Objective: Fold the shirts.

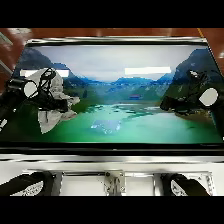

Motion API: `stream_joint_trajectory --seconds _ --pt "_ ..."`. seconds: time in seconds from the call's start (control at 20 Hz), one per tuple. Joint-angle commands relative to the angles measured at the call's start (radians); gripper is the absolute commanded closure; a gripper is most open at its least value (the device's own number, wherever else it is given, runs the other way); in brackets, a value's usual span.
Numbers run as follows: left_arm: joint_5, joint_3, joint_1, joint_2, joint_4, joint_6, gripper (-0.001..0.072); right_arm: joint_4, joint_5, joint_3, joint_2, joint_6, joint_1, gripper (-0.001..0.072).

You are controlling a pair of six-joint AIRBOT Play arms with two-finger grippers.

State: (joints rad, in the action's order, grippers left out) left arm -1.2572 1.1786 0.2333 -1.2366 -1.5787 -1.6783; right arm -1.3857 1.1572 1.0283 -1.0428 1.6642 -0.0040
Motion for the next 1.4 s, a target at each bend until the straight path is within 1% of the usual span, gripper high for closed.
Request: stream_joint_trajectory --seconds 0.0,0.6,0.85,1.2,1.35 --pt "0.0 0.0 0.0 0.0 0.0 0.0 -0.0001 0.0 0.0 0.001 0.0 0.0 0.001 0.0016" --pt "0.0 0.0 0.0 0.0 0.0 0.0 -0.0001 0.0 0.0 0.001 0.0 0.0 0.001 0.0015" --pt "0.0 0.0 0.0 0.0 0.001 -0.003 -0.0001 0.003 -0.094 0.001 0.0 0.0 0.001 0.0015" --pt "-0.001 -0.001 0.0 -0.024 0.003 -0.004 -0.0001 -0.004 -0.1 0.001 -0.001 0.0 0.001 0.0015" --pt "0.002 -0.001 0.0 -0.048 0.014 -0.003 -0.0001 -0.004 -0.132 0.001 -0.001 0.0 0.001 0.0015"
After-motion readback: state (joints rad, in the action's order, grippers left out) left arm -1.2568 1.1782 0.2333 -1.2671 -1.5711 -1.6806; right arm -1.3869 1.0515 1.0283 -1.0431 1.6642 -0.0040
